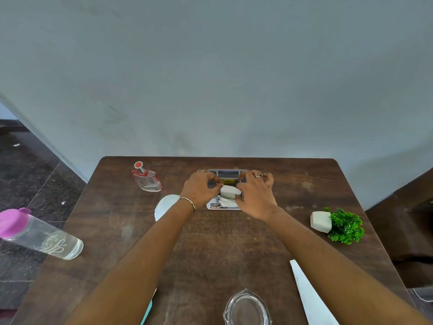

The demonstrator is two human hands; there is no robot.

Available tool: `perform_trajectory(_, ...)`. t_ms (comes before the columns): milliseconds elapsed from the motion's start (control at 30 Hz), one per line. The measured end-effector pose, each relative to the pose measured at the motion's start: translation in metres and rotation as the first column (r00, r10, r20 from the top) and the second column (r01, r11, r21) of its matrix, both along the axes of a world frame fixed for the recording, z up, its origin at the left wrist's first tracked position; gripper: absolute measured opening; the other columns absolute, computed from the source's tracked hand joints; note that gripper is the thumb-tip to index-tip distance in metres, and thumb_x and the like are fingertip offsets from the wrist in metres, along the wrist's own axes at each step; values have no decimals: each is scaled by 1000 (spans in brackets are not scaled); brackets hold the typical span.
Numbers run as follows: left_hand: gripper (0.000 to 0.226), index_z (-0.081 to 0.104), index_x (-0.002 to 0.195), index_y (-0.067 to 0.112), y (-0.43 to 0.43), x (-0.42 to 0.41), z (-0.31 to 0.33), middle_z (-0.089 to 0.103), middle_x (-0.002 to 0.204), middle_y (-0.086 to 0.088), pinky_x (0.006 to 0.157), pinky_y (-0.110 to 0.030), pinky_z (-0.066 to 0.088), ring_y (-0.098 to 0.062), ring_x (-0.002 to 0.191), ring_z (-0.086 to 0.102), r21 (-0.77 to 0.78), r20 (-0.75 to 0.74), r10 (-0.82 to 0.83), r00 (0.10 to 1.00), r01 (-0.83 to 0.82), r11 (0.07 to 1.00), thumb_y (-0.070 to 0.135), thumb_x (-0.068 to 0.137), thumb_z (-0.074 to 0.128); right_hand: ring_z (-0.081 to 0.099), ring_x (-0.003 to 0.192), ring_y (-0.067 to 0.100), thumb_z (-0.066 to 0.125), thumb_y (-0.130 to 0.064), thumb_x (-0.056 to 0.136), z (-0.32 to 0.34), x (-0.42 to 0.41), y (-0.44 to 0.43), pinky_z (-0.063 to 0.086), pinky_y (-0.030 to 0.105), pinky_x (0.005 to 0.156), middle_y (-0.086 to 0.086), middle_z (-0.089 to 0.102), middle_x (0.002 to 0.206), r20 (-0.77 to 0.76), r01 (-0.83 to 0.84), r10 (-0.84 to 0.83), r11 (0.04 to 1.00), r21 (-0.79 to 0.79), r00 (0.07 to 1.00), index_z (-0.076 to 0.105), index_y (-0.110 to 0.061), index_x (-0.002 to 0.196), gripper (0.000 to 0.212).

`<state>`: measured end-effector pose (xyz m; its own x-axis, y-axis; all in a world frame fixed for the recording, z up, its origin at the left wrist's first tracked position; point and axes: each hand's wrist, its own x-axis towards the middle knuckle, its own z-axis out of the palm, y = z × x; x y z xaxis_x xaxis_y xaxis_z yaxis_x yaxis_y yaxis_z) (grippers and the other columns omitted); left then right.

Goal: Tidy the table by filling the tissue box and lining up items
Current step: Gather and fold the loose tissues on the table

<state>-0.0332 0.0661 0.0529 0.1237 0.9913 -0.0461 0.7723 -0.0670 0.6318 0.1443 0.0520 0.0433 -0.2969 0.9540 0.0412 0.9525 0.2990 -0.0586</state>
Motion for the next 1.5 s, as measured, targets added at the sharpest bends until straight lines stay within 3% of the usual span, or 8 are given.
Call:
perform_trajectory(200, 23, 71, 104, 17, -2, 0, 1, 63, 116, -2, 94, -32, 49, -14, 100, 56, -30, -2, -32, 999, 32, 999, 27, 84, 65, 35, 130, 21, 56, -39, 89, -1, -3, 1, 12, 51, 104, -1, 44, 135, -86, -17, 16, 1000, -19, 996, 64, -33, 111, 24)
perform_trajectory(333, 29, 67, 108, 26, -4, -3, -1, 59, 123, -2, 96, -44, 50, -22, 112, 54, -50, -60, -57, 997, 54, 997, 25, 79, 64, 37, 129, 19, 59, -32, 90, -5, -6, 4, 8, 50, 104, -2, 45, 133, -119, -23, 18, 999, -40, 993, 67, -33, 109, 20)
perform_trajectory(567, 67, 44, 130, 30, -13, -3, -11, 30, 150, -1, 111, -54, 25, -28, 139, 20, -119, -280, -167, 945, 138, 983, 37, 70, 73, 35, 129, 19, 60, -35, 88, -8, -9, 5, 11, 48, 104, -3, 49, 131, -116, -44, 39, 998, -43, 993, 69, -32, 107, 21)
perform_trajectory(667, 62, 45, 126, 29, -16, 1, -16, 23, 153, -2, 114, -54, 19, -29, 142, 15, -104, -361, -171, 917, 143, 984, 39, 72, 74, 36, 127, 18, 56, -39, 87, -7, -8, 5, 12, 47, 103, -3, 48, 131, -111, -56, 47, 995, -79, 993, 69, -31, 105, 24)
perform_trajectory(867, 29, 60, 109, 30, -15, 8, -19, 38, 146, -1, 113, -51, 22, -27, 139, 25, 12, -369, -77, 926, 88, 996, 40, 83, 63, 34, 129, 20, 50, -51, 84, -7, -2, 1, 8, 49, 106, 1, 45, 134, -58, -85, 77, 987, -140, 995, 70, -31, 102, 34)
perform_trajectory(1100, 26, 64, 107, 30, -14, 7, -17, 41, 143, -1, 113, -50, 22, -26, 137, 28, 38, -419, -92, 903, 119, 992, 42, 85, 59, 34, 132, 21, 64, -56, 75, -8, 4, -3, 12, 51, 108, 1, 44, 136, 0, -100, 100, 995, -28, 995, 58, -26, 116, 51)
perform_trajectory(1300, 29, 64, 110, 30, -16, 8, -17, 41, 145, -2, 113, -51, 22, -27, 137, 29, 40, -447, -103, 889, 135, 990, 44, 86, 58, 32, 134, 23, 67, -66, 67, -11, 5, -6, 10, 50, 108, 1, 43, 138, 16, -133, 133, 991, -19, 991, 58, -23, 117, 66)
perform_trajectory(1500, 30, 62, 111, 30, -17, 8, -16, 39, 146, -2, 113, -51, 21, -27, 138, 28, 28, -450, -109, 886, 136, 990, 45, 87, 56, 36, 132, 21, 60, -32, 90, -18, 7, -7, 12, 48, 108, 0, 49, 135, -6, -88, 88, 993, 77, 996, 66, -25, 110, 22)
